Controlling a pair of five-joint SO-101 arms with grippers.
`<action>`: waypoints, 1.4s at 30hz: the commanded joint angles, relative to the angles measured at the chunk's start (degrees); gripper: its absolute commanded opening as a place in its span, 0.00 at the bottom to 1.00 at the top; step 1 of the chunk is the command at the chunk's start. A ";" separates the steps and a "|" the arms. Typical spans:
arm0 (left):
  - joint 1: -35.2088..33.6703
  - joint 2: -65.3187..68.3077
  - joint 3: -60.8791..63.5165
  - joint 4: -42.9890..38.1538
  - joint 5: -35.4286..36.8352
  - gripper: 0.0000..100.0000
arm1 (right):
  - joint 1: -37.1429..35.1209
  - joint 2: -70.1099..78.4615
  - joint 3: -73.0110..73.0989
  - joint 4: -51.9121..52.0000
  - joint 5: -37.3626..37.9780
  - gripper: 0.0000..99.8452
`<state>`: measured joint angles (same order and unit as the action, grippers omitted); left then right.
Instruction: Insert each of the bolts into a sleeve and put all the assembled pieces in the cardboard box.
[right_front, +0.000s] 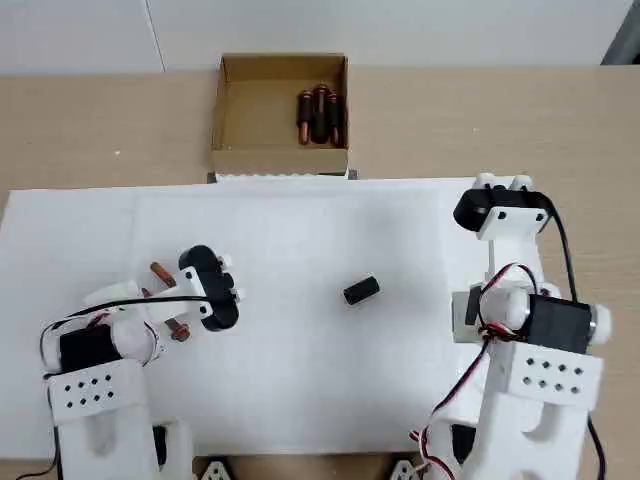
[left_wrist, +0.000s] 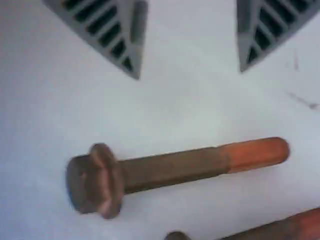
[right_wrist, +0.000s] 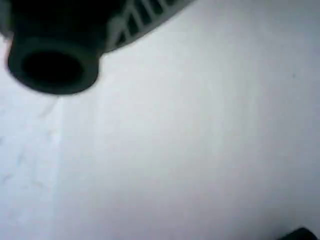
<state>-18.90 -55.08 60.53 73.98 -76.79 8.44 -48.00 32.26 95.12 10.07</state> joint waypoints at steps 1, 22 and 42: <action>-0.18 0.26 0.92 -1.67 -11.52 0.14 | 0.40 -1.10 -0.26 -0.92 -0.35 0.00; 0.79 0.44 4.26 -3.69 -10.11 0.13 | 0.40 -0.92 -0.26 -1.36 -0.35 0.00; 1.14 7.21 2.77 0.09 -5.80 0.00 | 0.40 -1.10 -0.26 -1.27 -0.62 0.00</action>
<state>-18.11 -51.56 65.19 73.98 -77.67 8.44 -48.00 32.26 95.03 10.07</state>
